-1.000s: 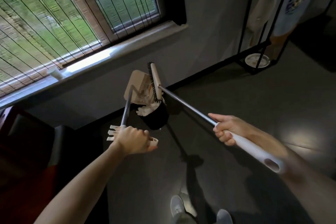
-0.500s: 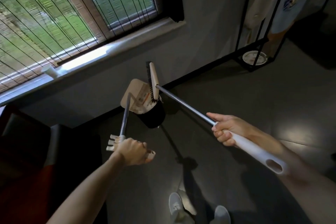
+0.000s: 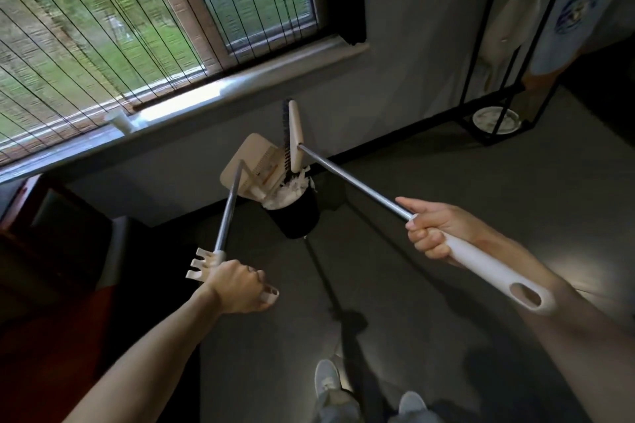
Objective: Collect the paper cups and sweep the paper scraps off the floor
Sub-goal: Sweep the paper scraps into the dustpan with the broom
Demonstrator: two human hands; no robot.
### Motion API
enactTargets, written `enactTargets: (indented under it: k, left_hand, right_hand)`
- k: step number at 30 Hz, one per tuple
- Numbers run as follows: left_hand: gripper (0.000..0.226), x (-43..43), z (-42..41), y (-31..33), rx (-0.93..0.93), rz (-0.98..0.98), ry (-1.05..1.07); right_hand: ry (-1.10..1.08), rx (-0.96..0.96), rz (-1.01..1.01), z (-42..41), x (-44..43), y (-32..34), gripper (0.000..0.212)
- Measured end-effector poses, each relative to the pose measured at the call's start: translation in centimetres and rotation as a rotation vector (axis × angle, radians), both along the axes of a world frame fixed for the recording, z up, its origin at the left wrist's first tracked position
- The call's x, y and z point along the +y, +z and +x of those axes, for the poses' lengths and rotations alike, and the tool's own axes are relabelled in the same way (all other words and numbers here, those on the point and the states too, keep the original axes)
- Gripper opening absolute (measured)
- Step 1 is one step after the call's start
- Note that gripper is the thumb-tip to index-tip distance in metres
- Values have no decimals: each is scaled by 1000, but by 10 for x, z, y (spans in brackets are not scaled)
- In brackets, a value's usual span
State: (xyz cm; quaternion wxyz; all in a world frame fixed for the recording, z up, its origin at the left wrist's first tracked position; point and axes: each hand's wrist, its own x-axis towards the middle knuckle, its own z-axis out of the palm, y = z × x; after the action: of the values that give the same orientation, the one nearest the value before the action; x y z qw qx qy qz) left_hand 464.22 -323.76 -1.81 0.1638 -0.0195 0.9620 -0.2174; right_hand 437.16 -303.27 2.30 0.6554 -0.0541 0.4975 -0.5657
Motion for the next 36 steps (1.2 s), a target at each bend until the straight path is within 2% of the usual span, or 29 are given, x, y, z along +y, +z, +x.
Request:
enactTargets:
  k: [5, 7, 10, 12, 14, 15, 17, 19, 21, 23, 24, 28, 32, 34, 36]
  left_hand:
    - [40, -1, -2, 6, -61, -52, 38]
    - [43, 0, -6, 16, -30, -48, 62]
    - [38, -5, -11, 22, -61, -114, -5]
    - [35, -6, -15, 26, -3, -141, -50]
    - [37, -10, -16, 14, -104, -123, -56]
    - [40, -6, -18, 13, -90, -69, -21]
    - [44, -4, -18, 16, 5, -136, -114]
    - [50, -4, -20, 7, 61, -80, -21]
    - [47, -5, -15, 6, 11, -62, -22]
    - [59, -2, -12, 7, -100, -99, 134]
    - [64, -6, -8, 6, -98, -95, 186]
    - [83, -22, 7, 22, 130, -144, 222]
    - [62, -25, 17, 40, 443, -123, 270]
    - [57, -17, 26, 52, 516, -136, 324]
    - [54, -11, 39, 58, 511, -175, 387]
  right_hand:
    - [1, 11, -3, 1, -2, 3, 63]
    - [4, 11, -3, 1, -2, 3, 62]
    - [6, -8, -1, 0, -1, 3, 62]
    - [4, -13, -2, 0, -1, 4, 62]
    - [1, -17, -5, -1, -2, 4, 61]
    - [1, -19, -4, -1, -2, 4, 61]
    - [7, -11, 1, -1, -3, 3, 62]
    - [12, 3, 11, 1, -4, 1, 63]
    - [17, 7, 18, 4, -5, -1, 64]
    - [18, 3, 21, 6, -6, -1, 63]
    - [20, 3, 21, 7, -6, -1, 63]
    - [39, 14, 9, 10, -6, 4, 61]
    - [66, 23, -4, 13, -4, 12, 58]
    - [86, 34, -5, 17, -5, 16, 56]
    - [105, 41, -1, 22, -6, 19, 54]
